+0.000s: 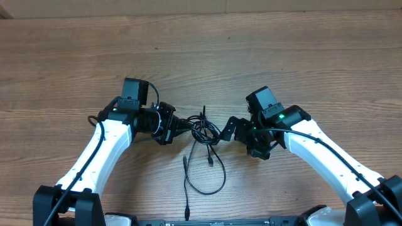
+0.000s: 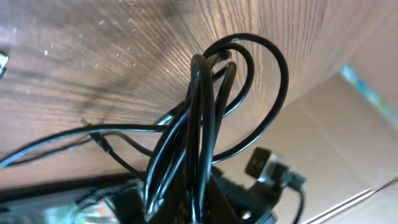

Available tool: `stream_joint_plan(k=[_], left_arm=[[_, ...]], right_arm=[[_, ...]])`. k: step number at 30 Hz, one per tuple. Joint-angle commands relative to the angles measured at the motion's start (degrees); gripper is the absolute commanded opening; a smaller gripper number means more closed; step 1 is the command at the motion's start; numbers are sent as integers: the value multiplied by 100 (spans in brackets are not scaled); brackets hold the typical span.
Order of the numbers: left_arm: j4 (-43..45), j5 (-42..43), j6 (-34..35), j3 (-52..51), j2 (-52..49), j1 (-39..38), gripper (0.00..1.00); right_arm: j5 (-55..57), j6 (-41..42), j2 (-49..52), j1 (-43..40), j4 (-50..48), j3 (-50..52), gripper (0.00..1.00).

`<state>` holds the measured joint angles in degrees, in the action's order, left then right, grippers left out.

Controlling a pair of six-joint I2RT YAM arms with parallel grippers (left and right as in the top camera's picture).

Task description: Untangle cables

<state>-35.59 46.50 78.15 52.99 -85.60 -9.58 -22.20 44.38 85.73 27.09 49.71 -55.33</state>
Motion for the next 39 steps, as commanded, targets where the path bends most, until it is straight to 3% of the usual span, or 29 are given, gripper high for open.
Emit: stream_joint_plan(k=[1, 5, 13, 21, 30, 39], left_arm=[[-26, -35, 1134, 127, 136, 57, 4], [-387, -507, 1908, 127, 136, 57, 4], [-494, -922, 2551, 127, 136, 57, 6], [-518, -1104, 2553, 127, 136, 57, 8], [-623, -1290, 2555, 127, 136, 57, 8], [-660, -1429, 2503, 127, 133, 57, 9]], right_arm=[[-258, 59, -31, 142, 4, -48, 100], [52, 118, -31, 146, 249, -11, 100], [109, 118, -31, 146, 317, -11, 100], [114, 234, 63, 295, -164, -2, 100], [293, 1137, 481, 719, -302, 0, 100], [310, 1438, 516, 730, -896, 0, 100]])
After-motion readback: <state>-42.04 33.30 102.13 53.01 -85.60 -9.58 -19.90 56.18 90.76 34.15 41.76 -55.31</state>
